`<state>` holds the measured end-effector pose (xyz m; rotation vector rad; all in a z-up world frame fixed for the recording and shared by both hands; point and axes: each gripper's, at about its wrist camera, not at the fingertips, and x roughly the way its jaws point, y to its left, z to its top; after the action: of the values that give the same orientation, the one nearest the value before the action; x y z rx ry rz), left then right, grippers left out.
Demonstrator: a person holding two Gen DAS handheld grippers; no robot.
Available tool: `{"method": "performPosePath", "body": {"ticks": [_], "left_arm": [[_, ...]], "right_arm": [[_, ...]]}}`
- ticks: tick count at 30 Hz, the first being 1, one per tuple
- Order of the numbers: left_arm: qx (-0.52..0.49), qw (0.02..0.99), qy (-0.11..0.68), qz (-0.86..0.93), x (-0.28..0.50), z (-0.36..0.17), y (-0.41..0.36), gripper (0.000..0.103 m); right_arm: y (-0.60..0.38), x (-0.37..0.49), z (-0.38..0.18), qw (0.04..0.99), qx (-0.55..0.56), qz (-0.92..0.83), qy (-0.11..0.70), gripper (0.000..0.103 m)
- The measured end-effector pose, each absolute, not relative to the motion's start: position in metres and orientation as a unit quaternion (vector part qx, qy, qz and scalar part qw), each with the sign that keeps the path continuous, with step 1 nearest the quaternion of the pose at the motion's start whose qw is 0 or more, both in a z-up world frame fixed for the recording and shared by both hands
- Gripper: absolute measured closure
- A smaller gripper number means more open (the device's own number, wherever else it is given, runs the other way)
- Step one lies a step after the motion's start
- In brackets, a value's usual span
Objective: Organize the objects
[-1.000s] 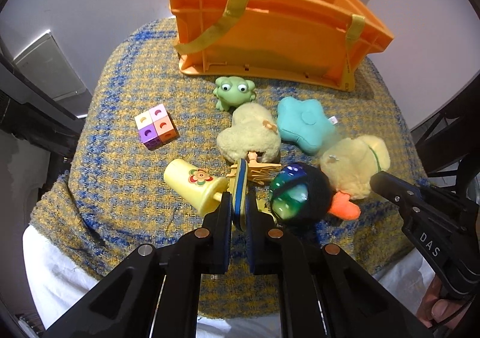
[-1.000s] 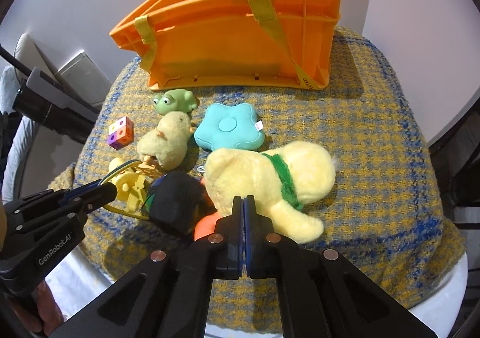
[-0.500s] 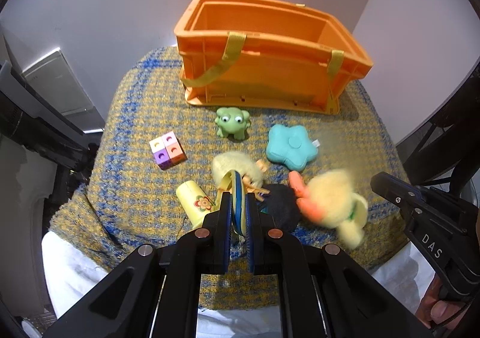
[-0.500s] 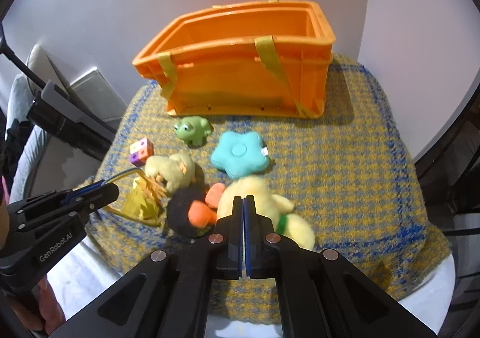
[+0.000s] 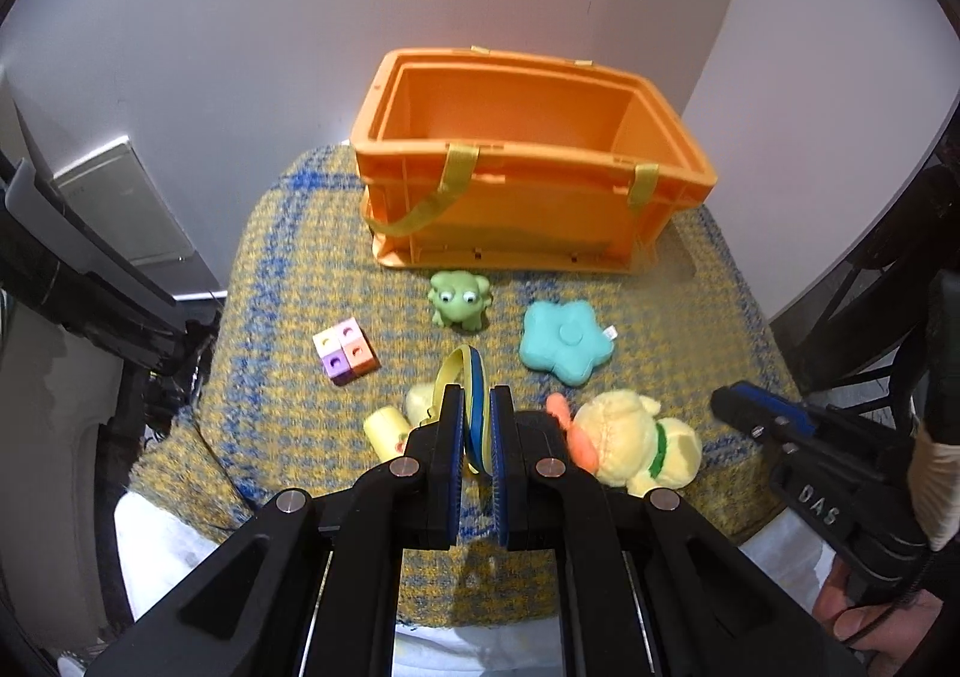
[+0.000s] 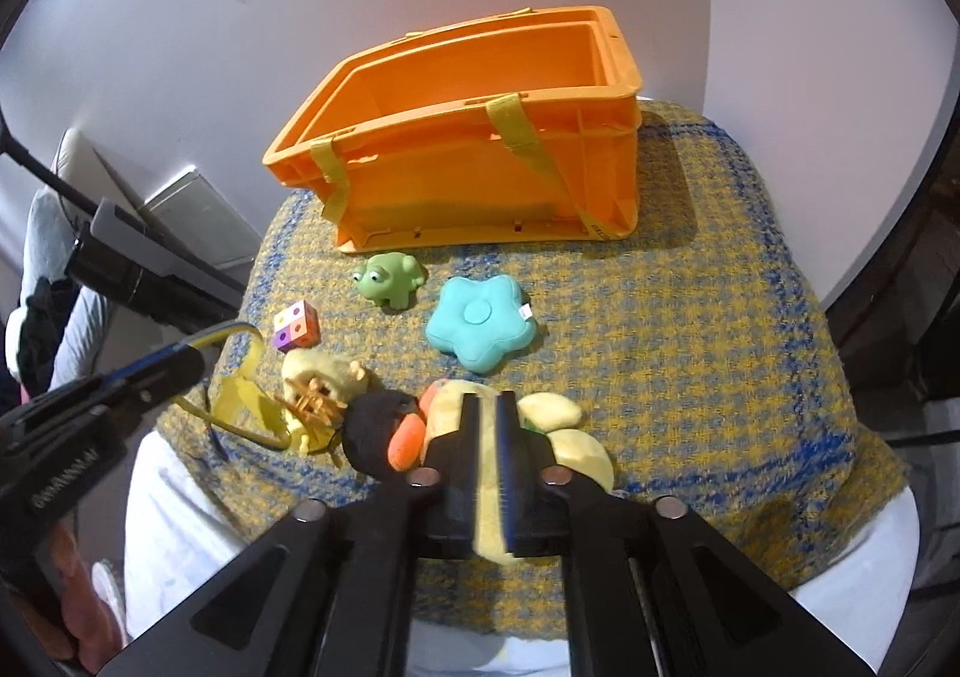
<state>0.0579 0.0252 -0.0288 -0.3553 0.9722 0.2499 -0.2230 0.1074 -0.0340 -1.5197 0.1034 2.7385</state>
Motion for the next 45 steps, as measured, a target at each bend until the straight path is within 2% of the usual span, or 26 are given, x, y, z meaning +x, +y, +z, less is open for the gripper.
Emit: {"method": "performPosePath", "body": {"ticks": [1, 2, 4, 6, 18, 24, 27, 29, 31, 39, 41, 43, 45], "left_arm": [[-0.168, 0.863, 0.461, 0.119, 0.058, -0.026, 0.025, 0.093], [-0.166, 0.864, 0.460, 0.117, 0.058, -0.024, 0.026, 0.093], [-0.165, 0.866, 0.458, 0.115, 0.059, -0.021, 0.025, 0.093], [-0.165, 0.865, 0.460, 0.114, 0.059, -0.023, 0.025, 0.093], [-0.179, 0.852, 0.478, 0.118, 0.050, -0.048, 0.039, 0.093], [-0.190, 0.841, 0.493, 0.114, 0.047, -0.066, 0.043, 0.093], [-0.193, 0.840, 0.495, 0.113, 0.045, -0.069, 0.044, 0.093], [-0.195, 0.840, 0.494, 0.112, 0.046, -0.069, 0.045, 0.093], [-0.195, 0.841, 0.493, 0.110, 0.045, -0.068, 0.045, 0.093], [-0.188, 0.845, 0.490, 0.101, 0.043, -0.062, 0.040, 0.093], [-0.188, 0.846, 0.490, 0.101, 0.042, -0.061, 0.040, 0.093], [-0.186, 0.845, 0.490, 0.101, 0.041, -0.061, 0.040, 0.093], [-0.186, 0.845, 0.491, 0.102, 0.039, -0.062, 0.041, 0.093]], "right_arm": [[0.108, -0.223, -0.033, 0.009, -0.484, 0.874, 0.034, 0.065], [0.109, -0.223, -0.032, 0.019, -0.483, 0.875, 0.037, 0.057], [0.110, -0.223, -0.031, 0.030, -0.479, 0.876, 0.034, 0.031], [0.112, -0.224, -0.032, 0.046, -0.481, 0.875, 0.030, 0.023], [0.103, -0.233, -0.070, 0.079, -0.528, 0.845, 0.032, 0.019], [0.098, -0.230, -0.096, 0.088, -0.558, 0.824, 0.054, 0.020], [0.099, -0.230, -0.108, 0.089, -0.573, 0.812, 0.071, 0.040], [0.098, -0.229, -0.110, 0.099, -0.573, 0.810, 0.071, 0.043], [0.098, -0.228, -0.108, 0.101, -0.572, 0.811, 0.071, 0.051], [0.098, -0.215, -0.095, 0.104, -0.569, 0.811, 0.091, 0.052], [0.096, -0.215, -0.096, 0.102, -0.569, 0.811, 0.087, 0.057], [0.096, -0.217, -0.102, 0.098, -0.576, 0.806, 0.092, 0.071], [0.095, -0.217, -0.108, 0.092, -0.583, 0.801, 0.098, 0.077]]}}
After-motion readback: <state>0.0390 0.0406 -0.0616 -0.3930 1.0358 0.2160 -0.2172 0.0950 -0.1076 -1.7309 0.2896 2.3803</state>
